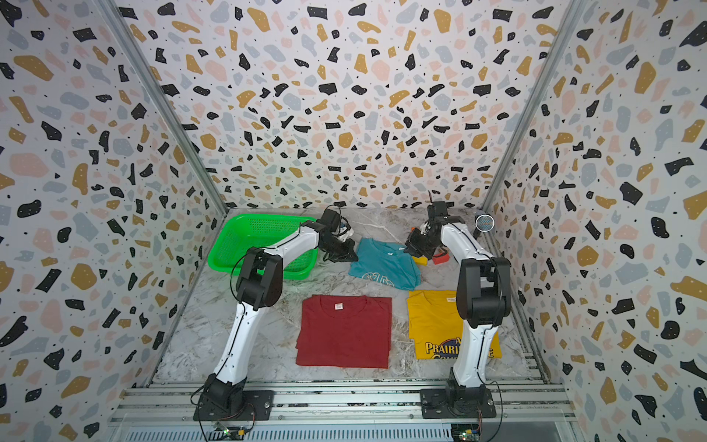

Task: Put the folded t-shirts into the basket
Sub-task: Pick up the T-shirt from the center of the board.

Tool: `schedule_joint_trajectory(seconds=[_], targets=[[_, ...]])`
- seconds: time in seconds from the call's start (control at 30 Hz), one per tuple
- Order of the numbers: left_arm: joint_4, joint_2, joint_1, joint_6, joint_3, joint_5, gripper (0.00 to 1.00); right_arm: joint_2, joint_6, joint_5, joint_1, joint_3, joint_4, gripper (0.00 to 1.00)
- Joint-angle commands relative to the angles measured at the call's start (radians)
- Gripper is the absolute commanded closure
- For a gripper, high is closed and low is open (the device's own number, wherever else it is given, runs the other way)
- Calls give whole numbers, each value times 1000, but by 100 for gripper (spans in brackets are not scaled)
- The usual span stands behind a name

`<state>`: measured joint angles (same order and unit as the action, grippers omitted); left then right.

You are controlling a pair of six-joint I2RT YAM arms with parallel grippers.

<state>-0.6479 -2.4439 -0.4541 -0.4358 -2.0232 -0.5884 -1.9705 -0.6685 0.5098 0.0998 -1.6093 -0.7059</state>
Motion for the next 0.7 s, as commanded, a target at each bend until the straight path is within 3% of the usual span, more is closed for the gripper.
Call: schedule_joint_trajectory(seconds=[0.0, 0.23, 0.27, 0.3, 0.4, 0.53, 0.67], targets=[[28, 123, -1, -37, 111, -68, 100, -16, 22, 36, -4, -44, -31, 100], [165, 337, 9, -113, 421, -37, 100, -76, 52, 58, -5, -79, -47, 100], [185, 343, 9, -117, 448, -41, 92, -85, 60, 59, -5, -84, -49, 100], [199, 341, 9, -116, 461, -44, 75, -98, 67, 60, -5, -86, -49, 100], [184, 304, 16, -53, 425, -11, 53, -121, 85, 60, -4, -92, -49, 100], [141, 261, 31, -20, 340, 84, 32, -137, 96, 54, -3, -96, -49, 100], [101, 243, 35, 22, 253, 176, 23, -132, 108, 55, -3, -97, -48, 100]])
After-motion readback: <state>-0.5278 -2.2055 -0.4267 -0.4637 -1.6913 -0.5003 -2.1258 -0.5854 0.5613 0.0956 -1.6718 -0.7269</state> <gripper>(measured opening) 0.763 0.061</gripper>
